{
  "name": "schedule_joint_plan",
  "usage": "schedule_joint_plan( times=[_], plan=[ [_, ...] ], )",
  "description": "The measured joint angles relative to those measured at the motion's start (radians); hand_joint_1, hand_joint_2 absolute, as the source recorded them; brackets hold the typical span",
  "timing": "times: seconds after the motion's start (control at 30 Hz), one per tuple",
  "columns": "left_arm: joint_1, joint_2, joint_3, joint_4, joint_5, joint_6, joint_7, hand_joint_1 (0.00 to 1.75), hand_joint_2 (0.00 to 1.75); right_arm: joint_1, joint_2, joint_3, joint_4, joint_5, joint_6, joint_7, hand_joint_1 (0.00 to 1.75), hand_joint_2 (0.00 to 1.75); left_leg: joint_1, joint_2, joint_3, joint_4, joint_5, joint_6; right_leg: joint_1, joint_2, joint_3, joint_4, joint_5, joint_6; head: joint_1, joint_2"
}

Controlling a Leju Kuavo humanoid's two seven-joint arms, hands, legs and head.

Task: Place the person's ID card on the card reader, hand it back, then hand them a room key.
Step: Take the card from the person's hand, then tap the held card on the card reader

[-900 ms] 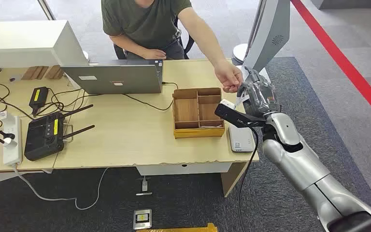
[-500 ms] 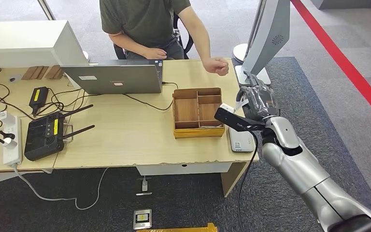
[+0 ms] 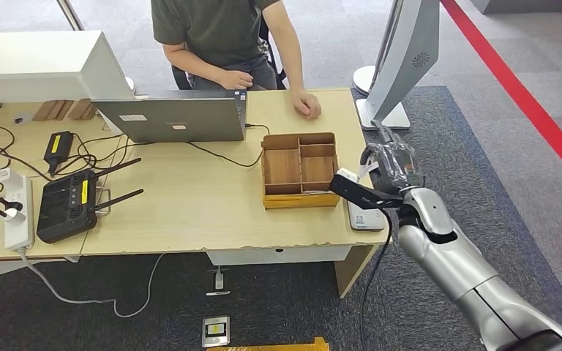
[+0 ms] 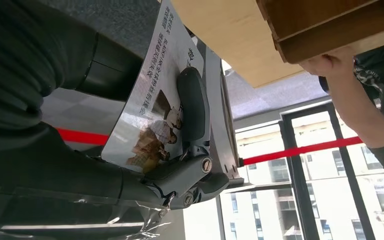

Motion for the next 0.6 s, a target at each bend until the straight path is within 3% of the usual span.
schedule_joint_plan(
  times=[0.6],
  plan=[
    [0.001, 0.001, 0.000, 0.000, 0.018, 0.003, 0.008, 0.00, 0.00, 0.021, 0.039, 0.011, 0.190, 0.008, -0.031, -0.017, 1.75, 1.75, 0.000, 0.000, 0.000, 0.000, 0.000, 0.000, 0.000, 0.000, 0.000, 0.000, 0.000, 0.000, 0.000, 0.000]
  ],
)
